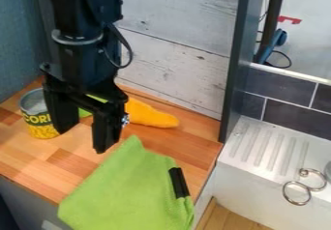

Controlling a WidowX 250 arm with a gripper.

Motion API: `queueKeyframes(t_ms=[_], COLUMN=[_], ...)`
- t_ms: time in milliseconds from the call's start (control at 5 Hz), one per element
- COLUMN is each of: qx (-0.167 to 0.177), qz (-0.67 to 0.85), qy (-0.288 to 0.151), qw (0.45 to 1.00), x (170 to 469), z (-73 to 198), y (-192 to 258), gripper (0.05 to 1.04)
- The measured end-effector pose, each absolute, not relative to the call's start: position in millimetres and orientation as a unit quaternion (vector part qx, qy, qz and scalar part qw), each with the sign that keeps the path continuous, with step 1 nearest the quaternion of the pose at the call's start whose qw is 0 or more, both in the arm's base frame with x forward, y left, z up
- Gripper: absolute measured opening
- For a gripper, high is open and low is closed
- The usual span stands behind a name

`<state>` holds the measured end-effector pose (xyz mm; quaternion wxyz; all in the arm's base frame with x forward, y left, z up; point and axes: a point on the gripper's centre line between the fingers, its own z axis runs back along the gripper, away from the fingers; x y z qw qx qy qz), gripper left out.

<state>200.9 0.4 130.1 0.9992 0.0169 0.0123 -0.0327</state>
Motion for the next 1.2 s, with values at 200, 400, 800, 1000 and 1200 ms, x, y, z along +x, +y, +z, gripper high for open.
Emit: queueKeyframes(t_ms=[200,400,800,1000,1200], qx=[0.012,0.006,0.001,0.001,0.006], qz=[-0.07,-0.1,-0.124,-0.124,-0.13], qy=[0.004,-0.006,-0.024,-0.022,-0.028], qw=[0.997,0.995,0.992,0.992,0.991], x=[205,211,224,225,227], z=[116,97,64,46,34], y=[-13,-24,-40,-40,-38], gripper=[1.0,1.0,1.0,1.001,1.001])
